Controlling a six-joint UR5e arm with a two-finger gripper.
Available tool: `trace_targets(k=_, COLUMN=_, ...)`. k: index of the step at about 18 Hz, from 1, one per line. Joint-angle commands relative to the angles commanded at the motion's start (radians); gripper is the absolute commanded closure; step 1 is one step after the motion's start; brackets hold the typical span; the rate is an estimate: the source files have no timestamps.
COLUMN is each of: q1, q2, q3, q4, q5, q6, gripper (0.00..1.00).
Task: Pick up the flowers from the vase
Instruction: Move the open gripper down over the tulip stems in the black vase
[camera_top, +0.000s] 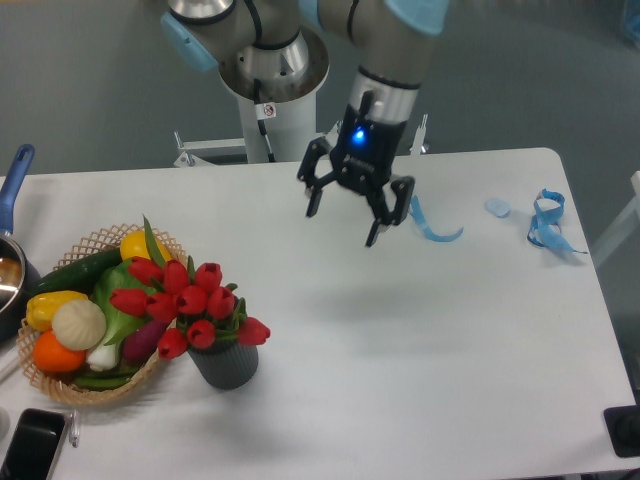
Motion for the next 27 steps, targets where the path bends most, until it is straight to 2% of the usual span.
trace_targets(k=3, q1=-0.028, q2=0.002, q3=-0.002, q4=0.0, q5=-0.003, q6=0.005, gripper=0.0)
trace_targets(k=9, q1=-0.04, q2=-0.003, q3=-0.003, q4=0.005, q5=-0.089, q6=-0.002, gripper=0.0)
trace_targets(k=14, q1=-0.077, q2=-0.083, q3=0.014, q4=0.081, q5=-0.135, q6=-0.006, gripper=0.0)
trace_targets(k=20, q1=-0.126, q2=-0.136, q3=0.066, q4=0.086, q5=-0.133, q6=-0.041, gripper=0.0)
trace_targets(k=27, q1=-0.141, q2=-0.169, q3=0.077, q4=0.087, q5=-0.127, q6=-0.112, gripper=0.0)
